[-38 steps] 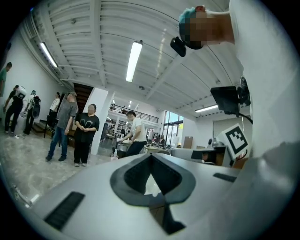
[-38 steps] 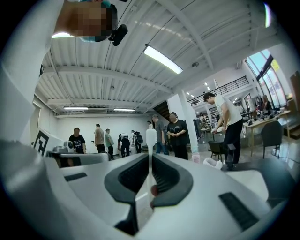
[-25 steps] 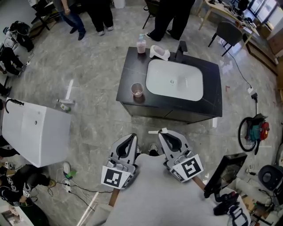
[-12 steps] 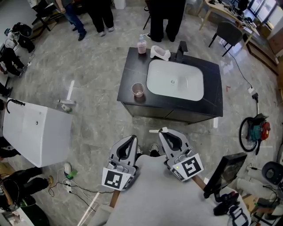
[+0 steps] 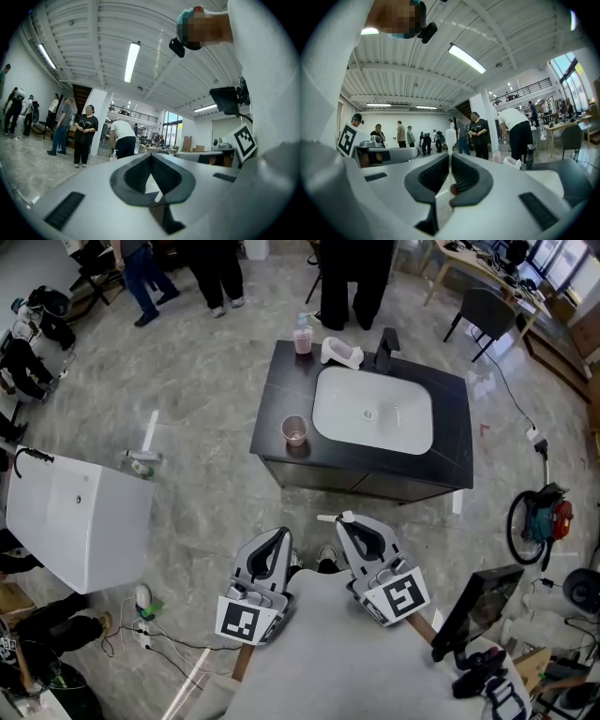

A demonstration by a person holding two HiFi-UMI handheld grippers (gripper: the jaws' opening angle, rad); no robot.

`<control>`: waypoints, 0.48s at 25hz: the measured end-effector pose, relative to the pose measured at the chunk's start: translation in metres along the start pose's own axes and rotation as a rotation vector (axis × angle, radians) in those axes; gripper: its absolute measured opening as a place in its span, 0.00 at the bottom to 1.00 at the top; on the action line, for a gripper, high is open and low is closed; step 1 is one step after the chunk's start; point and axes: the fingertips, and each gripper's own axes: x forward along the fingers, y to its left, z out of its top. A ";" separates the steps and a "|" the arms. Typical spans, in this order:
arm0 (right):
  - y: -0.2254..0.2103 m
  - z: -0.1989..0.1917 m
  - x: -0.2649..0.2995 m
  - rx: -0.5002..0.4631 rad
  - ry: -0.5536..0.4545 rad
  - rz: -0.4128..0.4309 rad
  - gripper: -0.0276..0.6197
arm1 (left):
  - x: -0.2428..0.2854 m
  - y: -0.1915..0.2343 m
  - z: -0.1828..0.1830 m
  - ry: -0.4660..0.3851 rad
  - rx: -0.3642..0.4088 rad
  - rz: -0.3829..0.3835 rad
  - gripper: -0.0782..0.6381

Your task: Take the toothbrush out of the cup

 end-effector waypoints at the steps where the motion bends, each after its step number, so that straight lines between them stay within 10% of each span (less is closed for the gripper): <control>1: 0.000 0.000 0.000 0.001 0.000 0.001 0.08 | 0.000 0.000 0.000 0.000 0.001 0.000 0.11; 12: 0.003 0.001 0.002 -0.008 0.002 0.007 0.08 | -0.001 0.000 0.002 -0.001 -0.018 0.009 0.11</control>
